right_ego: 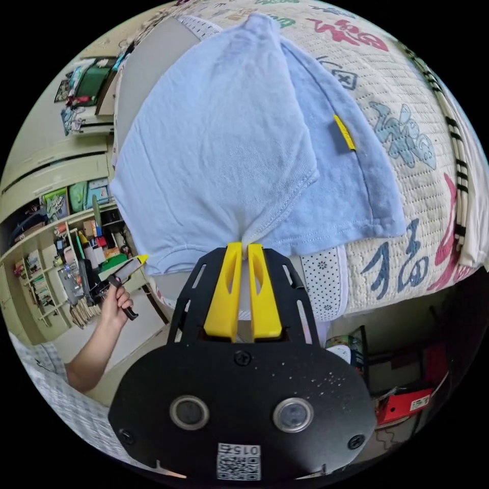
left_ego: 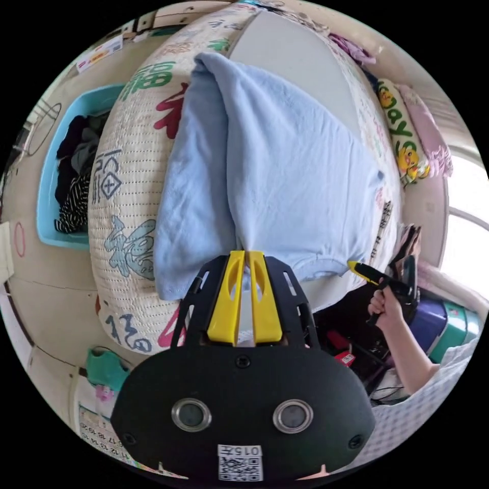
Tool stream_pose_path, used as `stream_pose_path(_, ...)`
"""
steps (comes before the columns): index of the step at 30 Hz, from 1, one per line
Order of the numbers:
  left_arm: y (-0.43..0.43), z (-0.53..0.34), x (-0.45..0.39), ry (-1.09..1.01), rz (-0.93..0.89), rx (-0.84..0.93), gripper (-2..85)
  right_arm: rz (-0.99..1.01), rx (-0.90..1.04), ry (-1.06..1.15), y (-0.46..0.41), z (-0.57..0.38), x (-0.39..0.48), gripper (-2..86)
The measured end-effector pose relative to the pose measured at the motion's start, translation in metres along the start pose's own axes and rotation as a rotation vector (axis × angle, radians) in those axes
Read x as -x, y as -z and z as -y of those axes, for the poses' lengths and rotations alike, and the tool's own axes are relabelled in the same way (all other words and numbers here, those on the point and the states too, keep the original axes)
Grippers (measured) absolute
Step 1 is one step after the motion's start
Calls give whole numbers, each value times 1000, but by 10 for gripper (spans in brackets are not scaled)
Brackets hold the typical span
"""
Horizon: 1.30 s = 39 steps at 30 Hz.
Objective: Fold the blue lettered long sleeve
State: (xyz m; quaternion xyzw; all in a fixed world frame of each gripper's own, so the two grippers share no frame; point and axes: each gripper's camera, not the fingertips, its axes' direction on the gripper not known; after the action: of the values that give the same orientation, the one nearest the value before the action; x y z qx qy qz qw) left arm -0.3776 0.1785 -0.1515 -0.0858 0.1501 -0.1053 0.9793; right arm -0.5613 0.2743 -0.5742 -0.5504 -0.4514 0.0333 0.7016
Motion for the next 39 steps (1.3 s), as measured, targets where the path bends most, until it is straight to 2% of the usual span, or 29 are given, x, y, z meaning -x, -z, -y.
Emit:
stream_pose_path(3, -5, 3, -15, -13, 46, 41, 15, 62, 6, 13, 26, -17, -9, 55)
stream_pose_path(6, 10, 5, -28, -6, 128, 23, 25, 138, -92, -19, 74, -49, -35, 64)
stream_pose_path(9, 33, 23, -75, -187, 225, -90, 47, 85, -225, -88, 126, -78, -69, 82)
stream_pose_path(12, 26, 69, -148, -405, 198, -118, 80, 60, -289, -134, 158, -90, -101, 102)
stream_pose_path(14, 5, 114, -217, -553, 97, -129, 92, 77, -301, -149, 169, -90, -114, 109)
stream_pose_path(17, -37, 170, -302, -668, -31, -42, 95, 59, -288, -151, 178, -86, -123, 113)
stream_pose_path(23, -117, 239, -422, -771, 90, 63, 125, 27, -238, -129, 189, -80, -112, 112)
stream_pose_path(27, -171, 258, -442, -766, 219, 222, 119, 87, -253, -191, 204, -86, -114, 76)
stream_pose_path(28, -179, 260, -444, -773, 274, 232, 112, 109, -254, -190, 211, -87, -115, 64)
stream_pose_path(33, -168, 258, -451, -847, 291, 203, 52, 149, -293, -167, 252, -95, -108, 17)
stream_pose_path(36, -139, 253, -452, -884, 227, 91, 39, 142, -377, -168, 296, -102, -93, 10)
stream_pose_path(39, -99, 255, -448, -889, 32, -6, 33, 64, -490, -178, 351, -111, -76, 8)
